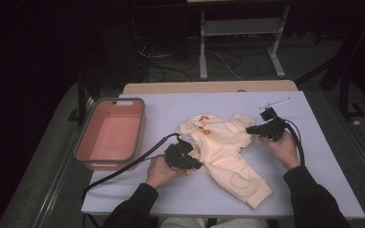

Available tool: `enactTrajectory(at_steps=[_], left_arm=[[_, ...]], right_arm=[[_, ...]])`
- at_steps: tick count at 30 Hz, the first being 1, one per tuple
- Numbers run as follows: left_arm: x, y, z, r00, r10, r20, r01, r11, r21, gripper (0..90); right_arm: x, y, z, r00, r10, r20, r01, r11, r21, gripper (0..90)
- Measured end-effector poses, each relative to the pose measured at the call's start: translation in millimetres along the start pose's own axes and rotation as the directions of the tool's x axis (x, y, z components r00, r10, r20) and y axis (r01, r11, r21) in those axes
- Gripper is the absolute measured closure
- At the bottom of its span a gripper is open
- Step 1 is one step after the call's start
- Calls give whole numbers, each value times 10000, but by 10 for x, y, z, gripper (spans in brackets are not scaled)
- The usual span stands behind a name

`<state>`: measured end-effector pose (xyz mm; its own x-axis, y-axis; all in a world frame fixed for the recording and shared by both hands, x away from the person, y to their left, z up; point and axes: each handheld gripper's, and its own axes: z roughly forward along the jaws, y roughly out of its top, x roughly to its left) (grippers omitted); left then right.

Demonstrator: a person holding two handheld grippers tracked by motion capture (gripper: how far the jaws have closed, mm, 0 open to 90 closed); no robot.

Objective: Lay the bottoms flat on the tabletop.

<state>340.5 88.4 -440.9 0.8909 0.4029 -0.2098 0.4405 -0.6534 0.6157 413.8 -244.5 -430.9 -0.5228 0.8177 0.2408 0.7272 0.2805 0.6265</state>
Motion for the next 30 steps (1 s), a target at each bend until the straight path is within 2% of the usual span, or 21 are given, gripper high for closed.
enactTrajectory(at_steps=[8,13,20,26,30], left_arm=[[70,-5,-27,9993,-100,-369,98,9999,-69,856],[91,-9,-49,9983,-44,-578,43,10000,-25,856],[132,-38,-86,9975,-136,-688,128,9999,-110,855],[192,-69,-150,9954,-400,-873,374,9988,-308,855],[205,-73,-169,9931,-364,-1112,344,9992,-201,854]], right_arm=[[54,-224,-236,9972,700,258,-691,9971,-328,834],[154,-417,-380,9953,928,262,-921,9954,-260,834],[270,-640,-512,9937,1104,-212,-1109,9936,-216,834],[373,-761,-545,9908,1167,-683,-1176,9930,-91,834],[466,-823,-547,9877,1171,-1037,-1169,9931,78,834]])
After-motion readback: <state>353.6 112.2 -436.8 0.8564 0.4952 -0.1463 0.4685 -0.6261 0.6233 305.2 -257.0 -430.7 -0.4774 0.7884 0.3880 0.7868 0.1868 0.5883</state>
